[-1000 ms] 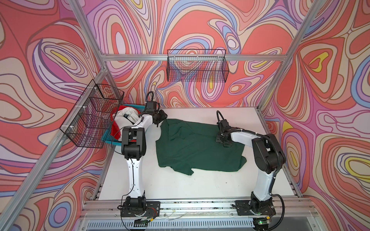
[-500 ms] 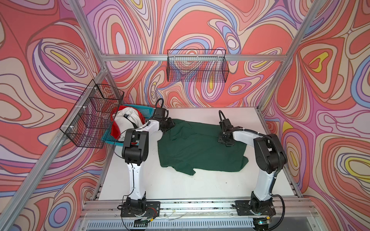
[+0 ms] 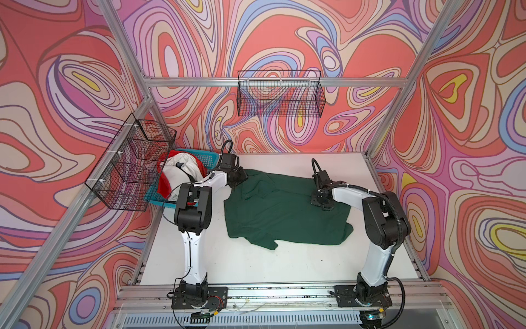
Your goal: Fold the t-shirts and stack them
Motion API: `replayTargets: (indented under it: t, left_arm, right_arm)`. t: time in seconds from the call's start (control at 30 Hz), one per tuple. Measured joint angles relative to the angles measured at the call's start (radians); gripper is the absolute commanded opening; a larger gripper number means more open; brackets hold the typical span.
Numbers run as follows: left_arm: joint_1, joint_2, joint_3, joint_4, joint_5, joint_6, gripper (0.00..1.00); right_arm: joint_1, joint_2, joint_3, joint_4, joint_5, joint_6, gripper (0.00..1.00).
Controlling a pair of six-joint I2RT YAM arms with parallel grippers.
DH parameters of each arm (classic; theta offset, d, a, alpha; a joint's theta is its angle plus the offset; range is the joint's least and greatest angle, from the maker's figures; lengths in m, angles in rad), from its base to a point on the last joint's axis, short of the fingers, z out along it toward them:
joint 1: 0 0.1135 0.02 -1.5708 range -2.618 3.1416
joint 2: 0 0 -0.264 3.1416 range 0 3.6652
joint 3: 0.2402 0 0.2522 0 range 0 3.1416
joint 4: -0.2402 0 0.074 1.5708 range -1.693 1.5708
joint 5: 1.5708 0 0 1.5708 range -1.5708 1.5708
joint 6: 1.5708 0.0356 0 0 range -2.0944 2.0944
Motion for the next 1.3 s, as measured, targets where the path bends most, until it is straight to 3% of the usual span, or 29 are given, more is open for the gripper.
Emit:
replayTargets:
  t: [0.63,0.9,1.1,1.3]
  left_arm:
    - [0.000,0.073,0.031,0.039,0.006,-0.003,0.43]
    - [0.014,0.115,0.041,0.139,0.072,-0.060,0.42]
    - [0.018,0.117,0.046,0.173,0.076,-0.063,0.53]
    - [0.018,0.121,0.066,0.180,0.087,-0.063,0.51]
  right_arm:
    - [0.000,-0.001,-0.002,-0.001,-0.001,-0.006,0.43]
    - [0.000,-0.001,-0.003,0.001,-0.001,-0.007,0.43]
    - [0.000,-0.001,-0.003,0.001,-0.001,-0.008,0.43]
    - [0.000,-0.001,-0.003,0.001,-0.001,-0.008,0.43]
